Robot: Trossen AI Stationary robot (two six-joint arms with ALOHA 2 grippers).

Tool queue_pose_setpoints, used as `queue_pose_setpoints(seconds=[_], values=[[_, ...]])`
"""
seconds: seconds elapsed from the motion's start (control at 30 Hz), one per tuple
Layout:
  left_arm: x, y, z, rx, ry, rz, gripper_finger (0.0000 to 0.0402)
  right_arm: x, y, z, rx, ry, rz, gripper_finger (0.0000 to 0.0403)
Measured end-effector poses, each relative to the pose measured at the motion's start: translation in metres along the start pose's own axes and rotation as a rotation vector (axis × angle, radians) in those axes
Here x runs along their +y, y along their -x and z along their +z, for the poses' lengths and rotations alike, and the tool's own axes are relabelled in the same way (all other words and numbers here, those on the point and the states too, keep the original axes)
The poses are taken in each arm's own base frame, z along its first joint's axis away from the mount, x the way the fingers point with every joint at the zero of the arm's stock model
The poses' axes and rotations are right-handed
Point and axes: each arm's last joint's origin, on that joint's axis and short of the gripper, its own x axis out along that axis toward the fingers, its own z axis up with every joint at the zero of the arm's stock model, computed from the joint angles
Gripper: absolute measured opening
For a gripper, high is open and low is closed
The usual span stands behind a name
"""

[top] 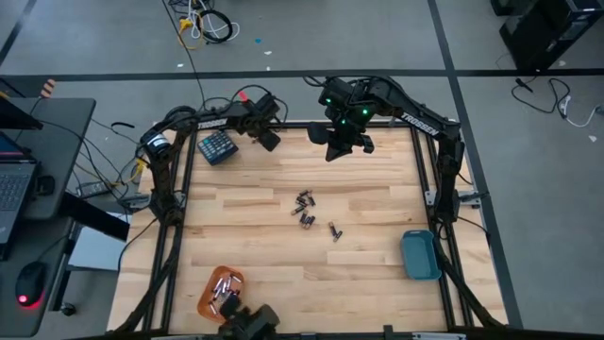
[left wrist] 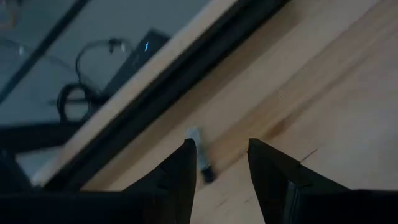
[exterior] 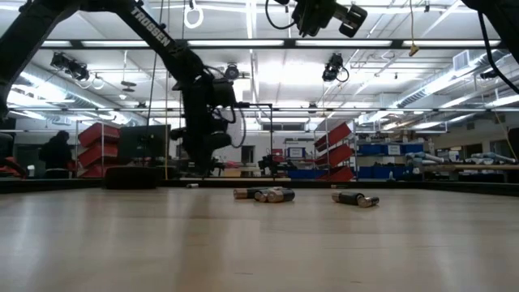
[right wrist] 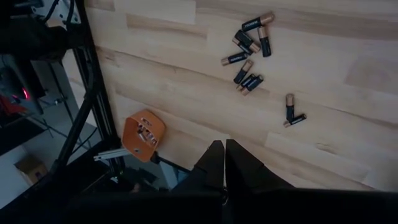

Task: Sort batteries
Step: Put the silver battery into the orange bin

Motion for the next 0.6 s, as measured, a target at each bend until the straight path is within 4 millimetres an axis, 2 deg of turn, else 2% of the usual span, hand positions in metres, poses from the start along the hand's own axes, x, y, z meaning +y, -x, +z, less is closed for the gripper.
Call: queue_pose_setpoints(seconds=[0.13,0.23,0.43,0.6], values=[[-0.033,0.008,0.003,-0.089,-0.082,-0.121,0.0143,0.000,0.000,0.000,-0.006,0.000,-0.003,0.0004],[-0.049,0.002,0.001,-0.101,-0.100,-0.120,0.0143,0.000,0.000,0.000,-0.007,0.000,-0.003,0.0002],[-0.034,-0.031,-0.006,0.027,-0.043,-0.047,0.0143,0.000,0.000,0.000,-0.007,0.000,-0.003,0.0001],[-0.022,-0.036,-0.006,0.046,0.003,-0.018,0.0143,0.000,0.000,0.000,-0.009,-0.019,-0.004,0.0001]])
